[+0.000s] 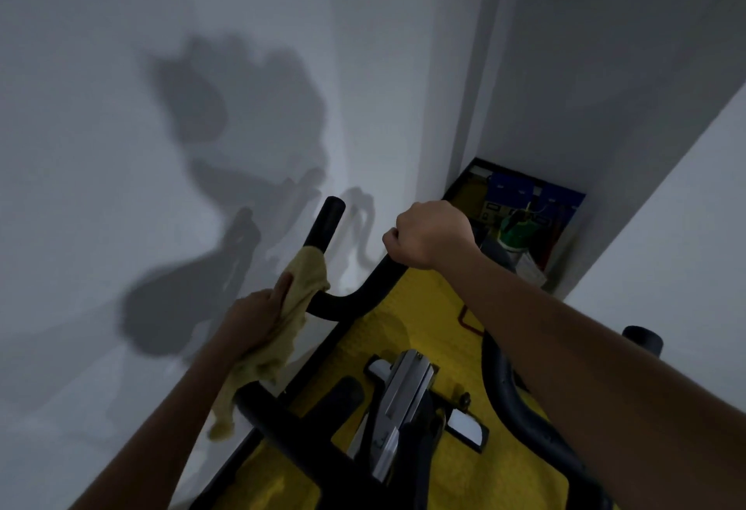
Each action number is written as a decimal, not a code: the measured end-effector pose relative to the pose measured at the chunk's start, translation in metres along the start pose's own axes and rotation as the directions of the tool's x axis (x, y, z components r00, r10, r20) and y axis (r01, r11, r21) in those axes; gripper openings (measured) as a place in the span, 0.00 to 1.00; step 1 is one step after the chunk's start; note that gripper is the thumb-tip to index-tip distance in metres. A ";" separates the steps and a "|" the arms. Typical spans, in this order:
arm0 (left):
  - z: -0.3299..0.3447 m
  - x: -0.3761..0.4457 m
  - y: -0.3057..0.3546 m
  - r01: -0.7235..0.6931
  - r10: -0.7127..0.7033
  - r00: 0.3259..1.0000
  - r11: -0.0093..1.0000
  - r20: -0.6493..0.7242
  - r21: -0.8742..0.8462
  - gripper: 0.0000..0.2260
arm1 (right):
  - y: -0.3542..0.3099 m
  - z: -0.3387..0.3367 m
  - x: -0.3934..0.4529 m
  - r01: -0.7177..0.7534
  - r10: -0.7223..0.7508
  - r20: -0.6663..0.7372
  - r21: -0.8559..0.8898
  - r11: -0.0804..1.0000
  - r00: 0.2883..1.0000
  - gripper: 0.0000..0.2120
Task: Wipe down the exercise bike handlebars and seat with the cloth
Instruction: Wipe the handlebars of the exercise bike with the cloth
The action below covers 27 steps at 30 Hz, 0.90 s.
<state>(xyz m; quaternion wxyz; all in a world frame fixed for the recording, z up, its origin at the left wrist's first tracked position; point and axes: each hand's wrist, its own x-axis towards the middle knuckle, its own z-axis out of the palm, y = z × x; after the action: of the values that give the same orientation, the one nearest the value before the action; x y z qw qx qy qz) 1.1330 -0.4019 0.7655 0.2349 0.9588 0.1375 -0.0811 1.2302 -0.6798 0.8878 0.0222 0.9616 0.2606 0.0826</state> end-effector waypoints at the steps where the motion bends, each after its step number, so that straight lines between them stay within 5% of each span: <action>1: 0.002 -0.001 -0.009 0.003 -0.002 1.000 0.999 0.017 -0.042 0.33 | 0.000 0.000 0.000 -0.001 0.001 -0.003 -0.003 1.000 1.000 0.24; 4: 0.002 -0.010 -0.008 0.142 -0.140 0.990 0.982 0.018 -0.123 0.28 | -0.001 0.002 0.000 -0.004 0.004 -0.005 -0.004 1.000 1.000 0.24; 7: 0.005 -0.008 0.000 0.119 -0.128 0.986 0.989 -0.104 -0.088 0.23 | -0.002 0.002 0.001 -0.003 0.003 -0.010 -0.010 1.000 1.000 0.24; 13: -0.005 0.024 0.054 -0.003 -0.033 0.994 0.948 -0.108 -0.318 0.30 | -0.002 0.004 0.001 -0.004 0.004 -0.001 -0.010 1.000 1.000 0.24; 21: -0.015 0.076 0.117 -0.231 0.075 0.888 0.926 -0.453 -0.299 0.30 | 0.000 0.004 0.001 -0.008 0.008 -0.019 0.000 1.000 1.000 0.24; 24: -0.017 0.084 0.114 -0.198 0.036 0.916 0.907 -0.400 -0.371 0.35 | 0.001 0.003 0.002 -0.007 0.007 -0.023 0.005 1.000 1.000 0.25; 27: -0.017 0.086 0.103 -0.012 -0.078 0.980 0.892 -0.181 -0.452 0.43 | 0.001 0.002 0.001 -0.006 0.006 -0.019 -0.004 1.000 1.000 0.25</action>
<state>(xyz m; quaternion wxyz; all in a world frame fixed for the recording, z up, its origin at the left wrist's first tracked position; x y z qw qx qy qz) 1.2468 -0.4619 0.8054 0.4349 0.8789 0.1910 0.0428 1.2321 -0.6805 0.8857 0.0214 0.9616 0.2576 0.0921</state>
